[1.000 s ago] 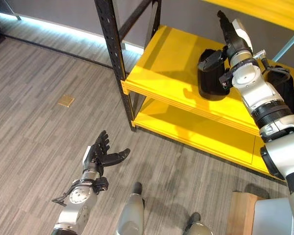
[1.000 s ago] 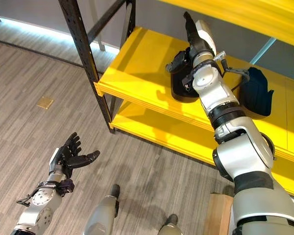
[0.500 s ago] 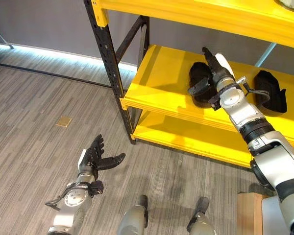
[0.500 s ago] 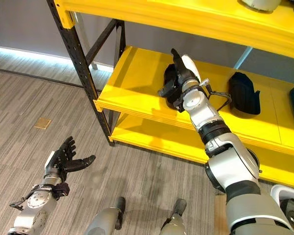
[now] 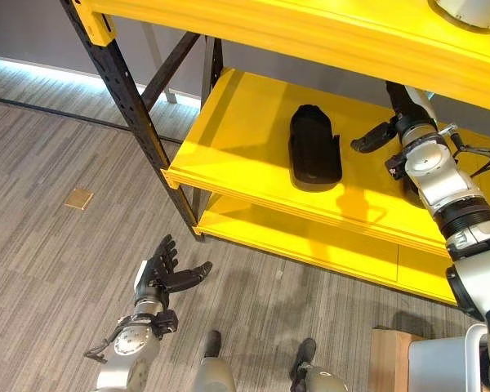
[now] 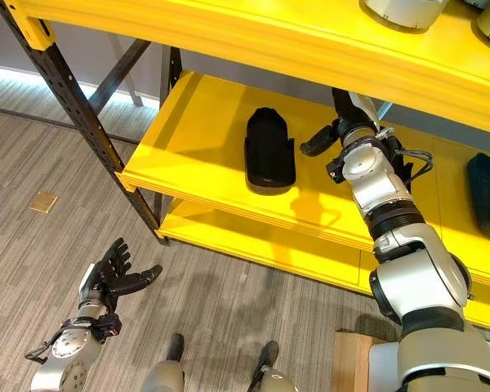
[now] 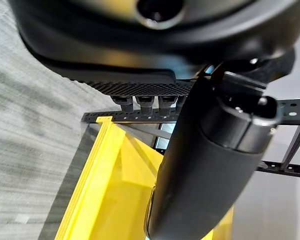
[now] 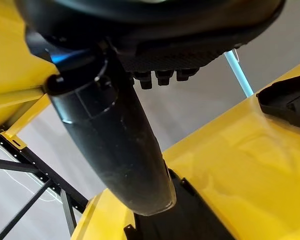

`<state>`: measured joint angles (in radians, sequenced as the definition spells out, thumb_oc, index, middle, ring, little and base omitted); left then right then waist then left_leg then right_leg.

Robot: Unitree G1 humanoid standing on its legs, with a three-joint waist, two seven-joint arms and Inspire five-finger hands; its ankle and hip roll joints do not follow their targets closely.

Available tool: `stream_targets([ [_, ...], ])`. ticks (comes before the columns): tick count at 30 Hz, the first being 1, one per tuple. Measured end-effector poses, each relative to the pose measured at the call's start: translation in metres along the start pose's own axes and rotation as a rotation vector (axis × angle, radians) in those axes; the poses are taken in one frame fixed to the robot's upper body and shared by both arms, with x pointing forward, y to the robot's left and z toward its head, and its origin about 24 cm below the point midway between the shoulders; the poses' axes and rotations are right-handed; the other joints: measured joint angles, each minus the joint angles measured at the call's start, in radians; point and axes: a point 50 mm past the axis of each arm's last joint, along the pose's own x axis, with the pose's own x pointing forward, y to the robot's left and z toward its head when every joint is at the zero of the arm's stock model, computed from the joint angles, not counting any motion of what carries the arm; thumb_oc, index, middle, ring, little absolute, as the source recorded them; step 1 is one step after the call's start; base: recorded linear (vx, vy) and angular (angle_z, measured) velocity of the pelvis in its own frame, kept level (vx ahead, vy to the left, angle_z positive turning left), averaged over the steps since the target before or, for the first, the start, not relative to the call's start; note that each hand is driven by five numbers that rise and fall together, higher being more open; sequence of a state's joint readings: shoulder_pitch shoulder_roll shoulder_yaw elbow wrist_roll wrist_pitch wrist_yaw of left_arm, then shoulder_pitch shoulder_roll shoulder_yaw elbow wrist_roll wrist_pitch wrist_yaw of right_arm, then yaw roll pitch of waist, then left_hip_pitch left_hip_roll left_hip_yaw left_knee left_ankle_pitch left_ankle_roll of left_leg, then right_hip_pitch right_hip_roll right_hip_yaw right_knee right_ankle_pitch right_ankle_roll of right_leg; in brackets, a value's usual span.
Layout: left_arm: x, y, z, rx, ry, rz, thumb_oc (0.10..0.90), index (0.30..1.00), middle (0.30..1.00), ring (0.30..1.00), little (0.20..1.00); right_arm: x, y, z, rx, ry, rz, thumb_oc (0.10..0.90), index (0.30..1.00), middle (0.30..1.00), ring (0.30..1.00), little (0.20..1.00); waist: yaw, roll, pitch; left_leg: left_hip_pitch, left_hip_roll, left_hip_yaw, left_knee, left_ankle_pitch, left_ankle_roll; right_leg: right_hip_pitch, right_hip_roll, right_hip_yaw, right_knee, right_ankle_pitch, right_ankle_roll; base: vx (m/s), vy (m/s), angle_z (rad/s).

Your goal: Move parts from the plastic box to the shelf.

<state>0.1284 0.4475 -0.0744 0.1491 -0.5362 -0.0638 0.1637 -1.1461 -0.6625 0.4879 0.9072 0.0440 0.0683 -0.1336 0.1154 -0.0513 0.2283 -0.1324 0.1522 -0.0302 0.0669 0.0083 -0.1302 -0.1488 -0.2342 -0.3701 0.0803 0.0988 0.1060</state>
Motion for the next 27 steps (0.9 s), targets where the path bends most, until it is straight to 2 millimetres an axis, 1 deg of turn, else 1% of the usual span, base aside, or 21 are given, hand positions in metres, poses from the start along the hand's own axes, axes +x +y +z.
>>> stream_targets([
  [1, -0.002, 0.002, -0.002, 0.001, 0.009, 0.009, 0.9, 1.0, 1.0, 1.0, 1.0, 0.0, 0.0, 0.001, 0.0, -0.004, 0.0, 0.9, 1.0, 1.0, 1.0, 1.0, 0.003, 0.017, -0.009, 0.0, -0.002, -0.001, -0.004, 0.001, 0.001, -0.001, -0.002, 0.0, 0.001, -0.002, 0.002, 0.03, -0.039, 0.04],
  [3, -0.003, 0.002, -0.004, 0.002, 0.015, 0.011, 0.9, 1.0, 1.0, 1.0, 1.0, 0.0, 0.0, 0.002, 0.001, -0.009, 0.001, 0.9, 1.0, 1.0, 1.0, 1.0, 0.005, 0.027, -0.013, -0.002, -0.001, -0.002, -0.004, 0.001, 0.001, -0.004, -0.002, 0.001, 0.004, -0.005, 0.003, 0.03, -0.097, 0.05],
  [6, -0.002, 0.001, -0.003, -0.001, 0.009, 0.007, 0.9, 1.0, 1.0, 1.0, 1.0, 0.0, 0.001, 0.003, -0.006, -0.013, 0.005, 0.9, 1.0, 1.0, 1.0, 1.0, -0.005, 0.032, -0.015, -0.007, 0.007, -0.02, -0.003, 0.004, -0.003, -0.041, -0.01, 0.0, 0.103, -0.064, -0.002, 0.07, -0.224, 0.13],
  [7, -0.002, 0.0, -0.004, -0.014, 0.011, 0.013, 0.9, 1.0, 1.0, 1.0, 1.0, -0.002, 0.0, 0.004, -0.034, -0.03, 0.011, 0.9, 1.0, 1.0, 1.0, 1.0, -0.006, 0.034, -0.015, -0.006, 0.023, -0.027, 0.0, 0.005, -0.014, -0.057, 0.007, 0.007, 0.156, -0.109, -0.014, 0.04, -0.384, 0.07],
  [8, -0.002, 0.006, -0.001, -0.034, -0.001, 0.043, 0.9, 1.0, 1.0, 1.0, 1.0, -0.003, 0.005, 0.013, -0.074, -0.071, 0.038, 0.9, 1.0, 1.0, 1.0, 1.0, 0.002, 0.018, -0.016, -0.058, 0.042, -0.029, 0.09, 0.001, -0.039, -0.086, 0.069, 0.058, 0.204, -0.19, -0.053, -0.05, -0.434, 0.28],
  [9, 0.001, 0.007, 0.0, -0.037, -0.002, 0.051, 0.9, 1.0, 1.0, 1.0, 1.0, -0.003, 0.003, 0.017, -0.09, -0.094, 0.046, 0.9, 1.0, 1.0, 1.0, 1.0, -0.002, 0.012, -0.015, -0.12, 0.048, -0.042, 0.183, 0.009, -0.03, -0.08, 0.089, 0.08, 0.185, -0.171, -0.076, -0.08, -0.315, -0.27],
  [10, 0.002, 0.008, -0.001, -0.032, 0.005, 0.057, 0.9, 1.0, 1.0, 1.0, 1.0, -0.002, 0.006, 0.027, -0.092, -0.127, 0.046, 0.9, 1.0, 1.0, 1.0, 1.0, 0.063, -0.008, -0.01, -0.194, 0.044, -0.146, 0.364, 0.026, -0.025, -0.106, 0.115, 0.1, 0.213, -0.18, -0.117, 0.04, -0.183, -0.51],
  [11, 0.001, 0.008, -0.004, -0.031, 0.016, 0.058, 0.9, 1.0, 1.0, 1.0, 1.0, -0.003, 0.011, 0.032, -0.083, -0.15, 0.06, 0.9, 1.0, 1.0, 1.0, 1.0, 0.094, -0.015, -0.007, -0.235, 0.03, -0.214, 0.448, 0.046, -0.019, -0.102, 0.125, 0.113, 0.216, -0.179, -0.123, 0.08, -0.02, -0.69],
  [12, -0.001, 0.009, -0.007, -0.027, 0.027, 0.055, 0.9, 1.0, 1.0, 1.0, 1.0, -0.004, 0.019, 0.038, -0.095, -0.18, 0.083, 0.9, 1.0, 1.0, 1.0, 1.0, 0.089, -0.022, -0.009, -0.274, 0.043, -0.218, 0.439, 0.041, -0.013, -0.099, 0.13, 0.115, 0.207, -0.193, -0.125, 0.16, 0.088, 0.08],
  [13, -0.002, 0.008, -0.008, -0.028, 0.031, 0.051, 0.9, 1.0, 1.0, 1.0, 1.0, -0.006, 0.024, 0.044, -0.101, -0.209, 0.099, 0.9, 1.0, 1.0, 1.0, 1.0, 0.068, -0.028, -0.005, -0.294, 0.065, -0.204, 0.345, 0.016, -0.006, -0.09, 0.139, 0.099, 0.19, -0.195, -0.121, 0.12, 0.143, 0.29],
  [14, -0.003, 0.006, -0.009, -0.031, 0.034, 0.045, 0.9, 1.0, 1.0, 1.0, 1.0, -0.006, 0.029, 0.048, -0.097, -0.221, 0.112, 0.9, 1.0, 1.0, 1.0, 1.0, 0.069, -0.037, 0.0, -0.273, 0.08, -0.19, 0.216, 0.031, -0.01, -0.096, 0.145, 0.095, 0.188, -0.192, -0.141, 0.21, 0.298, 0.18],
  [15, -0.004, 0.003, -0.013, -0.028, 0.053, 0.031, 0.9, 1.0, 1.0, 1.0, 1.0, -0.008, 0.036, 0.049, -0.106, -0.226, 0.136, 0.9, 1.0, 1.0, 1.0, 1.0, 0.075, -0.031, 0.003, -0.276, 0.12, -0.174, 0.071, 0.044, -0.013, -0.093, 0.166, 0.106, 0.182, -0.192, -0.126, 0.15, 0.239, -0.12],
  [16, -0.004, 0.0, -0.014, -0.018, 0.061, 0.019, 0.9, 1.0, 1.0, 1.0, 1.0, -0.008, 0.039, 0.049, -0.126, -0.23, 0.15, 0.9, 1.0, 1.0, 1.0, 1.0, 0.072, -0.027, 0.006, -0.274, 0.138, -0.14, -0.01, 0.053, -0.023, -0.094, 0.172, 0.108, 0.178, -0.191, -0.121, 0.14, 0.212, -0.24],
  [17, -0.005, -0.002, -0.016, -0.02, 0.069, 0.01, 0.9, 1.0, 1.0, 1.0, 1.0, -0.01, 0.041, 0.051, -0.132, -0.242, 0.162, 0.9, 1.0, 1.0, 1.0, 1.0, 0.077, -0.019, 0.017, -0.268, 0.147, -0.136, -0.044, 0.07, -0.033, -0.093, 0.177, 0.118, 0.18, -0.19, -0.123, 0.1, 0.221, -0.46],
  [18, -0.007, -0.004, -0.019, -0.025, 0.081, 0.007, 0.9, 1.0, 1.0, 1.0, 1.0, -0.011, 0.044, 0.054, -0.136, -0.257, 0.174, 0.9, 1.0, 1.0, 1.0, 1.0, 0.076, -0.006, 0.023, -0.262, 0.15, -0.141, -0.024, 0.08, -0.03, -0.094, 0.188, 0.145, 0.188, -0.187, -0.117, 0.11, 0.226, -1.19],
  [19, -0.014, -0.001, -0.028, -0.029, 0.115, 0.021, 0.9, 1.0, 1.0, 1.0, 1.0, -0.016, 0.057, 0.054, -0.149, -0.274, 0.206, 0.9, 1.0, 1.0, 1.0, 1.0, 0.078, 0.017, 0.026, -0.196, 0.138, -0.138, 0.04, 0.08, -0.004, -0.082, 0.197, 0.213, 0.186, -0.183, -0.082, 0.17, 0.321, -1.27],
  [20, -0.008, -0.001, -0.017, -0.035, 0.07, 0.022, 0.9, 1.0, 1.0, 1.0, 1.0, -0.02, 0.051, 0.039, -0.12, -0.238, 0.184, 0.9, 1.0, 1.0, 1.0, 1.0, 0.044, 0.013, 0.029, -0.162, 0.057, -0.105, 0.027, 0.091, -0.038, -0.093, 0.106, 0.205, 0.193, -0.181, -0.048, 0.16, 0.275, -0.95],
  [21, 0.004, 0.0, 0.003, -0.013, 0.003, 0.014, 0.9, 1.0, 1.0, 1.0, 1.0, -0.019, 0.048, 0.032, -0.139, -0.211, 0.193, 0.9, 1.0, 1.0, 1.0, 1.0, 0.039, 0.004, 0.03, -0.173, -0.009, -0.077, 0.085, 0.051, 0.006, -0.053, 0.045, 0.197, 0.124, -0.139, 0.014, 0.19, 0.324, -0.31],
  [22, 0.009, 0.007, 0.014, 0.018, -0.027, 0.022, 0.9, 1.0, 1.0, 1.0, 1.0, -0.022, 0.053, 0.033, -0.144, -0.221, 0.221, 0.9, 1.0, 1.0, 1.0, 1.0, 0.04, 0.0, 0.031, -0.166, -0.038, -0.05, 0.152, -0.003, 0.03, 0.001, 0.018, 0.199, 0.073, -0.121, 0.025, 0.1, 0.194, -0.09],
  [23, 0.011, 0.009, 0.02, 0.037, -0.045, 0.026, 0.9, 1.0, 1.0, 1.0, 1.0, -0.022, 0.051, 0.036, -0.136, -0.236, 0.215, 0.9, 1.0, 1.0, 1.0, 1.0, 0.044, -0.004, 0.032, -0.162, -0.055, -0.038, 0.177, -0.024, 0.042, 0.024, -0.003, 0.202, 0.052, -0.114, 0.032, 0.05, 0.092, -0.22],
  [27, 0.019, 0.004, 0.038, 0.019, -0.122, 0.017, 0.9, 1.0, 1.0, 1.0, 1.0, -0.016, 0.037, 0.04, -0.14, -0.236, 0.175, 0.9, 1.0, 1.0, 1.0, 1.0, 0.052, -0.026, 0.031, -0.179, -0.084, -0.023, 0.209, -0.045, 0.06, 0.037, -0.03, 0.202, 0.004, -0.081, 0.026, 0.02, 0.044, -0.04],
])
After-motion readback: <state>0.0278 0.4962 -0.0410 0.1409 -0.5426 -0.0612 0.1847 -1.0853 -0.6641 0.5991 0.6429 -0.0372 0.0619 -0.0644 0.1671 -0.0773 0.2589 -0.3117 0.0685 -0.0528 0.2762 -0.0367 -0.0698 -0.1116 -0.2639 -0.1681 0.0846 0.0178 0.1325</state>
